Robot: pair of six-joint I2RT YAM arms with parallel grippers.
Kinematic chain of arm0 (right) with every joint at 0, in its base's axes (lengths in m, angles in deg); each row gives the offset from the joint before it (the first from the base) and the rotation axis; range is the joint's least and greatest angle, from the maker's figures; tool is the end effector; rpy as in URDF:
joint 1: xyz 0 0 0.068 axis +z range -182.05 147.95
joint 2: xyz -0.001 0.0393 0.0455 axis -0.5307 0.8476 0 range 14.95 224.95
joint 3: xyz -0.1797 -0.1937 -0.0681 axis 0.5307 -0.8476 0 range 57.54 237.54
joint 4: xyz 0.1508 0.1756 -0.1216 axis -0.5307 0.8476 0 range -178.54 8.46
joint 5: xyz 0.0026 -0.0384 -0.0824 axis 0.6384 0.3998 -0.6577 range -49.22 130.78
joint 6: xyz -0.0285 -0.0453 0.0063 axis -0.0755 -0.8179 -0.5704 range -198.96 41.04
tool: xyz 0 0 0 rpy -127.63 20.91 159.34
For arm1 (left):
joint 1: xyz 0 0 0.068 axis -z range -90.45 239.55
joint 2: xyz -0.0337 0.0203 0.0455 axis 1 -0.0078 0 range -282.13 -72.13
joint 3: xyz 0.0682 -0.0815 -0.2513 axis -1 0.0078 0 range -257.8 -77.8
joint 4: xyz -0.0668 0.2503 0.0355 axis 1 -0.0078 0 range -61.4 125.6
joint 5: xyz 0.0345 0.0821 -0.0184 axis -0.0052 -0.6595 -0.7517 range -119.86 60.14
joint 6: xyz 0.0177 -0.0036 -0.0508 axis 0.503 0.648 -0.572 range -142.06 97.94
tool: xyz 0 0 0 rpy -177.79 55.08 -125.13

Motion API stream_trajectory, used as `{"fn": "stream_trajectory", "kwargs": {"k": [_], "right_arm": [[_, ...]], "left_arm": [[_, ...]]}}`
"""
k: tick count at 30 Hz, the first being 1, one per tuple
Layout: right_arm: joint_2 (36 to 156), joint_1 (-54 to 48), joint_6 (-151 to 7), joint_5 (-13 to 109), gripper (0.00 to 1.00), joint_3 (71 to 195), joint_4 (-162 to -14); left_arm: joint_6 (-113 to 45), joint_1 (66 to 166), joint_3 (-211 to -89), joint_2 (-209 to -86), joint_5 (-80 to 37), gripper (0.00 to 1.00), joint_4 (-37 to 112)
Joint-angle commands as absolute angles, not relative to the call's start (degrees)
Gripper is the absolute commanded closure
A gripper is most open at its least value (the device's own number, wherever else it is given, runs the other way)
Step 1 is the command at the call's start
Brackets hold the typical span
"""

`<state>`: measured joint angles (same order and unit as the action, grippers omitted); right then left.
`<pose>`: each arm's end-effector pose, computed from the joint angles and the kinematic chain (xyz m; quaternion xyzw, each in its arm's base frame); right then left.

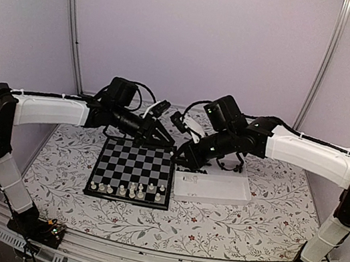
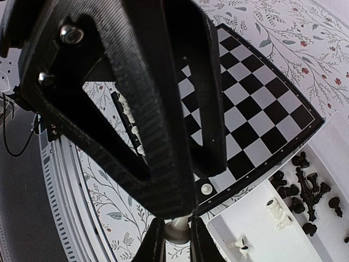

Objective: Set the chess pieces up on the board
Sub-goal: Adjust the chess piece.

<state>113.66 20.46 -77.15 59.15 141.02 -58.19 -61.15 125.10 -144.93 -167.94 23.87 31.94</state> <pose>0.2271 0.3144 0.2911 -0.4459 0.8001 0.3018 0.2646 0.2850 -0.2391 0.2603 0.1937 0.7878 -0.5757 0.1021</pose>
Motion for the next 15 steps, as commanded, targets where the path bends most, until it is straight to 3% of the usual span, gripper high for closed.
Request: {"fn": "stream_trajectory", "kwargs": {"k": [1,10,15], "right_arm": [[114.65,20.94,-77.9,59.42,0.88,142.96,-58.9],[114.53,21.12,-78.08,59.65,0.87,143.4,-59.48],[114.58,21.25,-77.99,59.59,0.87,143.45,-59.67]], "left_arm": [[-61.0,125.66,-144.42,-168.88,26.39,0.63,32.99],[-60.73,126.09,-145.11,-169.9,26.23,0.62,31.54],[-60.55,126.5,-145.55,-170.29,26.8,0.71,31.52]]}}
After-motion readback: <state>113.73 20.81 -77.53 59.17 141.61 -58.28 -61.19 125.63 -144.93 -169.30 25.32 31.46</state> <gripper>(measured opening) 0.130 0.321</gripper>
